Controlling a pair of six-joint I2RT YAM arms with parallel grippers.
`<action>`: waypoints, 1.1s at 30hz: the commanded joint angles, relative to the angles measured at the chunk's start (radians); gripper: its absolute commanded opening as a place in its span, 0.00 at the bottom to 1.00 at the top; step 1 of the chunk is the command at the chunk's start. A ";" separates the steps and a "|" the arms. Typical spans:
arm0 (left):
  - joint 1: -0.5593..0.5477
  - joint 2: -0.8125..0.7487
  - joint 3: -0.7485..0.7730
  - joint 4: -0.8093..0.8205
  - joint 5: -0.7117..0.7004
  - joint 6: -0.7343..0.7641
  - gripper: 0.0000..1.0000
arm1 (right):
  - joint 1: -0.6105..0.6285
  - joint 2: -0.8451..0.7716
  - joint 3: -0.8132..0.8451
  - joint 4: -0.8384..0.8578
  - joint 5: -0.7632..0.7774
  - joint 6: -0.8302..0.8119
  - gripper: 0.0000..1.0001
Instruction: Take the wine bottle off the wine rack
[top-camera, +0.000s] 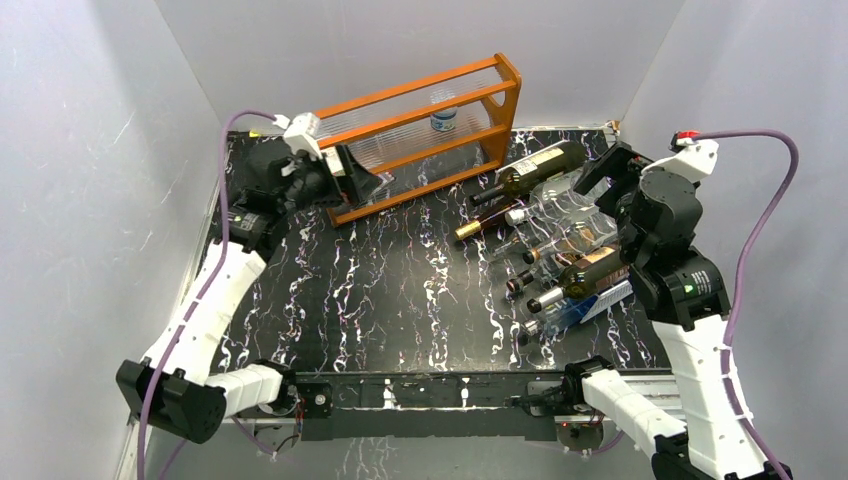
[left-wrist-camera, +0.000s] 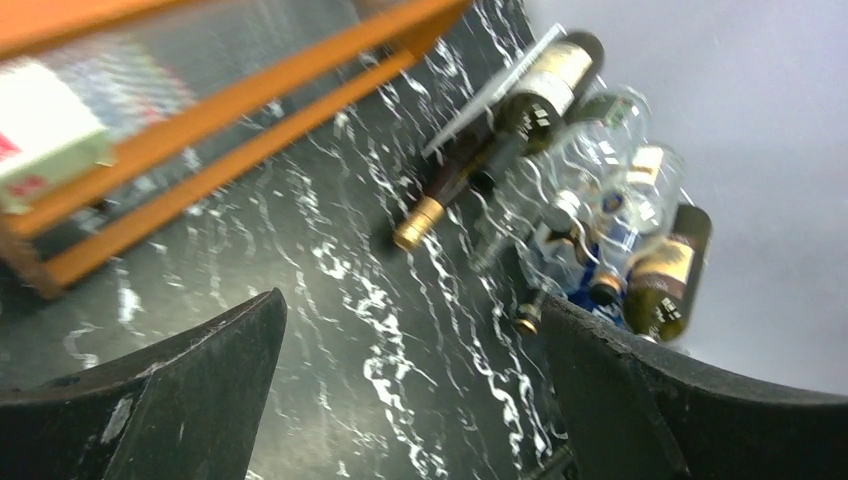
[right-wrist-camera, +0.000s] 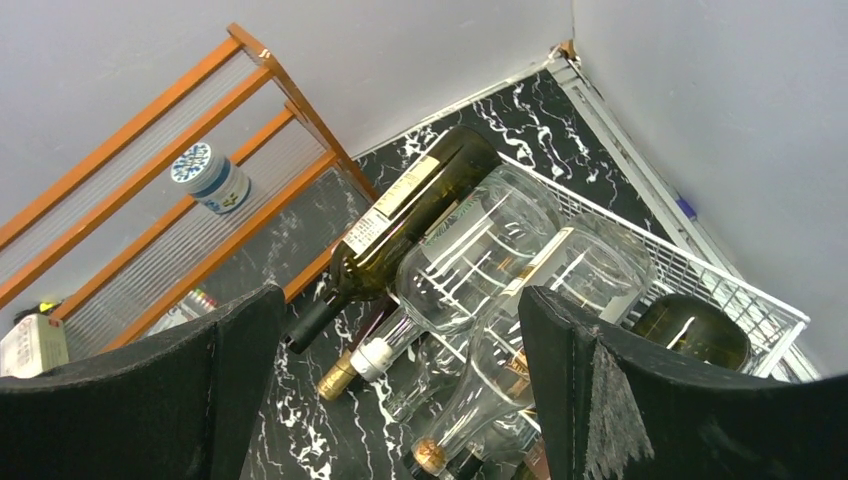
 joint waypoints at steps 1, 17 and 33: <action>-0.131 0.024 0.024 -0.005 -0.007 -0.068 0.98 | 0.008 0.017 0.054 -0.006 0.059 0.078 0.98; -0.586 0.197 0.016 0.086 -0.189 -0.118 0.98 | 0.012 0.044 0.073 -0.021 -0.385 -0.101 0.98; -0.768 0.557 0.119 0.337 -0.035 -0.226 0.92 | 0.012 -0.051 0.014 0.058 -0.422 -0.153 0.98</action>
